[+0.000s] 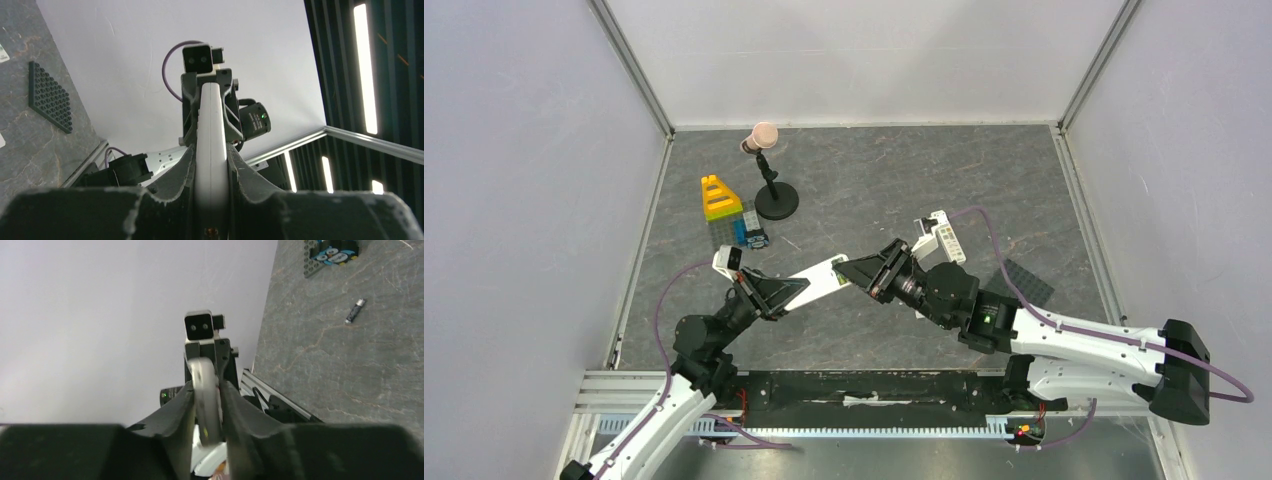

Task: Load the batteries into the remote control
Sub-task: Load the battery into the remote control.

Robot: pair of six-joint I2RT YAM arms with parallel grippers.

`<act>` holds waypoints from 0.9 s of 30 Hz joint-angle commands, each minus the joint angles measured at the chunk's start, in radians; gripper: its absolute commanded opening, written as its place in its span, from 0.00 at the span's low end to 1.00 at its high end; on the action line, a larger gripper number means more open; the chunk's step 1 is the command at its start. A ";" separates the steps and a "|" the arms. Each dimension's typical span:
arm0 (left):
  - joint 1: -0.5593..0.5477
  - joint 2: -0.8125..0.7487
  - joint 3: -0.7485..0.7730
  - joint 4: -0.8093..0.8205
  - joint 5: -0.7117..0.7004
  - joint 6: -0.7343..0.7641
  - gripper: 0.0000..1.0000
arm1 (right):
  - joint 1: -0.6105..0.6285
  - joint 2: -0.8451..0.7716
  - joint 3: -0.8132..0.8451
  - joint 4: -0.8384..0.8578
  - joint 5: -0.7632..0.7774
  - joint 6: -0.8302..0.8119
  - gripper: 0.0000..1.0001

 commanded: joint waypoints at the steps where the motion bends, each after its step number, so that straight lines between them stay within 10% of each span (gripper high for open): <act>1: 0.012 -0.011 0.042 0.058 -0.072 0.057 0.02 | 0.008 -0.029 -0.024 -0.077 -0.046 -0.020 0.35; 17: 0.012 -0.005 0.086 -0.041 0.048 0.270 0.02 | 0.010 -0.027 -0.004 -0.037 -0.011 -0.019 0.56; 27: 0.011 -0.014 0.087 -0.062 0.082 0.319 0.02 | 0.005 -0.028 -0.022 0.000 0.036 0.026 0.52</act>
